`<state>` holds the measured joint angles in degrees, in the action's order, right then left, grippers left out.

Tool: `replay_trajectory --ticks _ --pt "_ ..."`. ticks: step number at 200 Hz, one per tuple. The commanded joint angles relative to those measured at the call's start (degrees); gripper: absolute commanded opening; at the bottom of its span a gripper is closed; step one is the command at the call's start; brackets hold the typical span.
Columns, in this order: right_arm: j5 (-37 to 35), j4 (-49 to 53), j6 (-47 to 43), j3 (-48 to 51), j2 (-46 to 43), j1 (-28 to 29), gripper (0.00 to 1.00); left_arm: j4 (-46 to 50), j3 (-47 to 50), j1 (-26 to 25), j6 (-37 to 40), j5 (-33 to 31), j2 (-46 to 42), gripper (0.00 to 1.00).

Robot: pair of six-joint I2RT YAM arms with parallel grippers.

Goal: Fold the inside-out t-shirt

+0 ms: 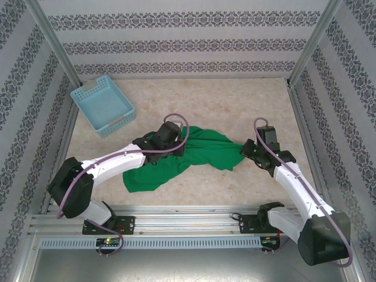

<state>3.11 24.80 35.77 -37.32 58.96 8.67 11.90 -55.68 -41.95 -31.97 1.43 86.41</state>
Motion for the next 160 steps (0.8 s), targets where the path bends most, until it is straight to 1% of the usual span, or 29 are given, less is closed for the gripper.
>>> replay_trajectory --ticks 1,18,32,43,51,68,76,86,103,120,136,149,160 --pt "-2.18 0.34 -1.32 0.35 2.11 -1.33 0.00 -4.05 3.07 -2.23 -0.51 3.18 0.82 0.00" --pt "-1.86 0.16 -2.30 -0.82 4.43 -1.37 0.00 -7.11 5.01 -3.79 -1.36 4.32 1.15 0.00" --pt "-1.79 0.82 -3.29 -2.18 6.37 -1.37 0.04 -9.38 6.47 -4.19 -2.46 5.31 1.30 0.00" --pt "-2.11 1.69 -4.22 -3.37 7.44 -1.37 0.10 -10.99 7.68 -4.20 -3.05 5.80 1.40 0.00" --pt "-2.63 2.81 -4.81 -4.07 7.69 -1.35 0.18 -12.06 8.20 -4.19 -3.19 6.28 1.46 0.00" --pt "-3.30 5.85 -5.78 -4.69 5.99 -1.15 0.40 -13.15 8.39 -4.25 -3.29 8.07 1.85 0.00" --pt "-3.79 7.25 -6.03 -4.61 4.20 -0.26 0.45 -13.71 8.56 -4.45 -3.34 8.81 2.04 0.00" --pt "-4.57 8.43 -6.07 -4.00 0.91 2.10 0.49 -14.22 8.90 -4.77 -3.28 9.50 2.49 0.00" --pt "-4.43 8.85 -3.94 -2.76 -4.16 8.20 0.49 -14.62 9.15 -5.62 -2.85 9.82 2.90 0.00" --pt "-1.82 4.73 0.93 -0.29 -6.31 15.09 0.49 -15.17 9.35 -5.99 -2.87 9.47 3.03 0.00" --pt "0.94 -2.43 5.11 2.52 -4.01 20.84 0.49 -15.90 9.30 -6.03 -2.94 9.63 3.27 0.00" --pt "0.39 -7.59 6.94 3.34 -0.40 25.64 0.49 -15.69 8.71 -6.03 -2.82 10.04 3.66 0.00" --pt "0.32 -10.58 7.90 2.98 3.55 28.11 0.49 -15.63 8.34 -6.12 -2.84 10.08 3.86 0.00"
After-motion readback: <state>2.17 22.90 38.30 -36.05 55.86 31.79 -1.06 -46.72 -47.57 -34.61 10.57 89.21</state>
